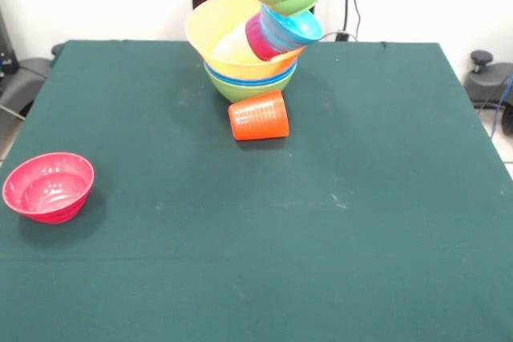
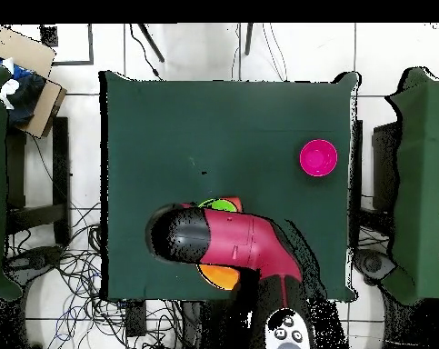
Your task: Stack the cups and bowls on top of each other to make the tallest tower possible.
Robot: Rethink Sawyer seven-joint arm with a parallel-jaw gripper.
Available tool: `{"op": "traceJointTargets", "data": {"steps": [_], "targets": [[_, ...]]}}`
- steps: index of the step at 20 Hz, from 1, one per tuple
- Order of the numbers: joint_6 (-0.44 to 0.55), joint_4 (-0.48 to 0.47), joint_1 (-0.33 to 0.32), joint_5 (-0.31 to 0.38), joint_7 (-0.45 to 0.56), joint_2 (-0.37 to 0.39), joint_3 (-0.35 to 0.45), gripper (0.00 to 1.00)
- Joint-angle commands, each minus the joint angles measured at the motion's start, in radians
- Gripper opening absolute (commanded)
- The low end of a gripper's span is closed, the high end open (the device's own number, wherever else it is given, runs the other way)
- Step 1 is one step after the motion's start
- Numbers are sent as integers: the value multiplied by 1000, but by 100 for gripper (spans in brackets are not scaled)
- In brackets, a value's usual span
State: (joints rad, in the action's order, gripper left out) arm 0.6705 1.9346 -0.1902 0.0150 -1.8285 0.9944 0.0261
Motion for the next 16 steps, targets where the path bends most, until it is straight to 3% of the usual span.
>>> {"op": "traceJointTargets", "data": {"steps": [1, 8, 16], "targets": [[75, 41, 57, -35, -202, -31, 5, 0], [64, 45, 87, -57, -208, -41, -12, 0], [-30, 65, 72, -64, -184, -97, 1, 0]]}}
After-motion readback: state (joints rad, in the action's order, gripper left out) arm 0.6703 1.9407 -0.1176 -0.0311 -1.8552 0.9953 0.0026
